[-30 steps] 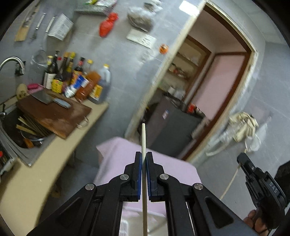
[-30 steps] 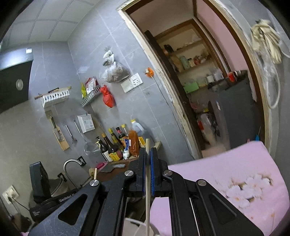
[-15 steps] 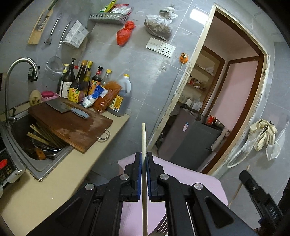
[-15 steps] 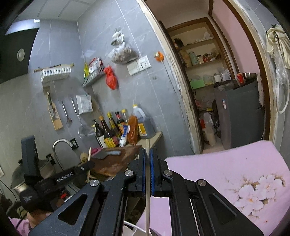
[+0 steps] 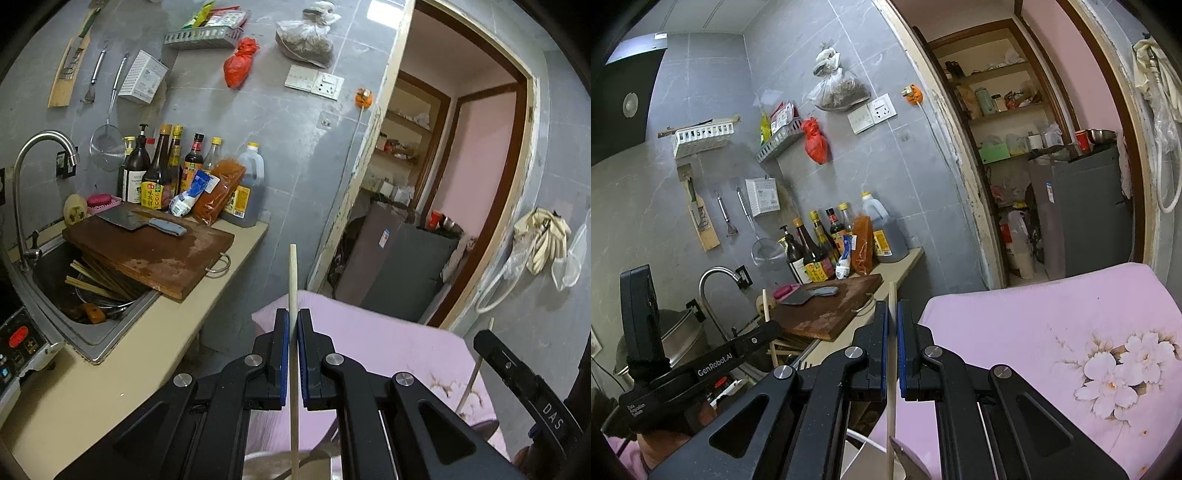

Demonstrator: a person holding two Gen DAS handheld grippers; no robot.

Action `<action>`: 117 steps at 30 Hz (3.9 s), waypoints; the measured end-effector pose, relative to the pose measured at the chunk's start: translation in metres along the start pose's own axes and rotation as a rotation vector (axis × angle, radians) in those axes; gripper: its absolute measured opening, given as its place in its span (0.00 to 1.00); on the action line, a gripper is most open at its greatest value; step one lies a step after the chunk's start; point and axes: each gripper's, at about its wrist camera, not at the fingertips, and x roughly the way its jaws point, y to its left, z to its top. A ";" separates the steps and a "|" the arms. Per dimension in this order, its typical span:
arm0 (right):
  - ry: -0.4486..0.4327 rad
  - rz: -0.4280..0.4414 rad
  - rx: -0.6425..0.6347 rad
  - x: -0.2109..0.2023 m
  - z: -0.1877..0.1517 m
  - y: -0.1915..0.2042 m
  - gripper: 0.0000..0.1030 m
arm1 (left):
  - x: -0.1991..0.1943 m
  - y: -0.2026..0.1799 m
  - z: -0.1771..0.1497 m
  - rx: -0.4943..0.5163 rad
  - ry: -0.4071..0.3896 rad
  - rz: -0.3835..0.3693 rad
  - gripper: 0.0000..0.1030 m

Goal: Organize utensils
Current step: 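Carry the chopstick in the left tool to the holder while the right tool carries its chopstick, then open the left tool to drop the chopstick in the holder while the right tool releases its chopstick, then move both tools back to the remaining utensils, then grasp the gold spoon with the left tool while the right tool grasps a chopstick, then carry the gold spoon in the left tool to the holder while the right tool carries the chopstick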

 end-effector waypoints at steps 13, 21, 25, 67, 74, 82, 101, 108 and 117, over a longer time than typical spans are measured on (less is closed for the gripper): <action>0.005 0.008 0.005 -0.032 0.005 -0.009 0.29 | -0.026 -0.004 -0.007 0.002 0.063 -0.031 0.30; -0.033 -0.067 -0.012 -0.083 0.018 -0.027 0.58 | -0.056 -0.030 -0.011 0.028 0.022 -0.058 0.68; -0.054 -0.124 -0.032 -0.117 0.021 -0.042 0.71 | -0.071 -0.054 -0.017 0.074 0.000 -0.064 0.85; 0.343 -0.265 0.028 -0.169 -0.064 -0.279 0.78 | -0.025 -0.235 -0.199 0.200 0.342 -0.103 0.89; 0.433 -0.186 0.033 -0.130 -0.083 -0.286 0.48 | -0.005 -0.233 -0.218 0.163 0.446 -0.117 0.59; 0.517 -0.164 0.046 -0.102 -0.098 -0.286 0.31 | 0.010 -0.227 -0.232 0.126 0.539 -0.142 0.32; 0.586 -0.188 0.272 -0.094 -0.104 -0.298 0.05 | 0.016 -0.237 -0.232 0.144 0.595 -0.211 0.03; 0.509 -0.126 0.335 -0.112 -0.095 -0.287 0.04 | -0.002 -0.239 -0.218 0.167 0.548 -0.215 0.03; 0.362 -0.093 0.298 -0.149 -0.059 -0.251 0.04 | -0.046 -0.236 -0.179 0.184 0.396 -0.192 0.03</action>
